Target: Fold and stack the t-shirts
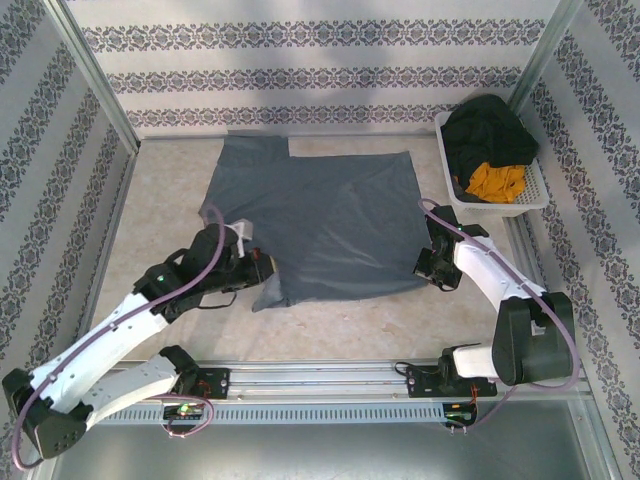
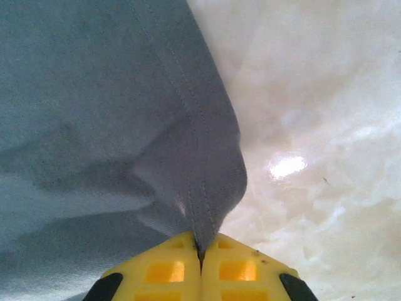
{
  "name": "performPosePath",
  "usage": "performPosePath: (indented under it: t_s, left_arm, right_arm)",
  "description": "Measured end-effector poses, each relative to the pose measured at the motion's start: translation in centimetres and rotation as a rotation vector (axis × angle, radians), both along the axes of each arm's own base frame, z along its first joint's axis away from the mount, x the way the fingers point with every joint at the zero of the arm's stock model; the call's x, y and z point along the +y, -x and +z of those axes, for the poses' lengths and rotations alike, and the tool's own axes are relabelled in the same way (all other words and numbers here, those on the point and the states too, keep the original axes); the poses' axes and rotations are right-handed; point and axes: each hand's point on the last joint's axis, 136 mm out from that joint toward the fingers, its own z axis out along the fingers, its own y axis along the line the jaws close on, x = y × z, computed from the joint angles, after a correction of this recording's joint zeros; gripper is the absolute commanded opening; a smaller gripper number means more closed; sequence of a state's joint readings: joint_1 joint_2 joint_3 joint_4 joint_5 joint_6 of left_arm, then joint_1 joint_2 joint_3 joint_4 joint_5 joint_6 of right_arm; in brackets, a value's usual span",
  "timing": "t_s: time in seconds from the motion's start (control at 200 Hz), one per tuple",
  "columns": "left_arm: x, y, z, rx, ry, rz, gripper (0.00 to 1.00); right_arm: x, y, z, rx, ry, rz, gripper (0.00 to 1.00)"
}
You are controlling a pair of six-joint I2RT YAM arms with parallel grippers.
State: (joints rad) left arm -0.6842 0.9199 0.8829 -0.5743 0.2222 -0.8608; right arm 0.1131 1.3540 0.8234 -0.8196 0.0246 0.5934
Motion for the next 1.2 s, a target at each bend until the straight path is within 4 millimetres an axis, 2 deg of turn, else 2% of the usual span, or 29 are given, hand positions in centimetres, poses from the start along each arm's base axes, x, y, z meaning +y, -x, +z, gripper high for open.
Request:
performPosePath:
  t_s: [0.115, 0.215, 0.295, 0.43, 0.565, 0.719, 0.809, 0.899, 1.069, 1.199]
  left_arm:
    - [-2.9, 0.7, 0.3, -0.011, -0.007, -0.128, 0.0]
    - [-2.7, 0.7, 0.4, -0.034, -0.027, -0.131, 0.0]
    - [-1.4, 0.6, 0.8, -0.067, -0.054, -0.081, 0.0]
    - [2.3, 1.0, 1.1, -0.099, -0.114, 0.043, 0.0]
    - [6.8, 1.9, -0.7, -0.037, -0.242, 0.199, 0.0]
    - [11.7, 4.0, -2.7, 0.053, -0.404, 0.34, 0.0]
    - [13.9, 5.0, -3.3, 0.1, -0.491, 0.394, 0.0]
    - [14.6, 5.5, -3.7, 0.13, -0.53, 0.415, 0.0]
    - [14.5, 5.6, -4.9, 0.17, -0.564, 0.414, 0.0]
    - [14.2, 4.5, -4.8, 0.143, -0.579, 0.428, 0.0]
  right_arm:
    - [0.0, 0.1, -0.3, 0.013, -0.001, 0.007, 0.0]
    - [0.1, -0.1, -0.1, 0.012, -0.001, 0.019, 0.0]
    - [0.2, -0.5, 0.2, 0.002, -0.004, 0.023, 0.0]
    - [0.2, -0.3, 0.2, 0.007, -0.003, 0.026, 0.0]
    - [0.1, 0.4, 0.6, 0.007, -0.007, 0.026, 0.0]
    - [0.1, 1.2, 1.3, 0.001, -0.008, 0.02, 0.0]
    - [0.0, 1.5, 1.3, 0.012, -0.008, 0.011, 0.0]
    - [-0.1, 1.8, 1.3, 0.021, -0.009, -0.01, 0.0]
    - [-1.0, 2.0, 1.7, 0.016, -0.014, -0.074, 0.0]
    - [-1.0, 1.9, 1.9, 0.02, -0.022, -0.085, 0.0]
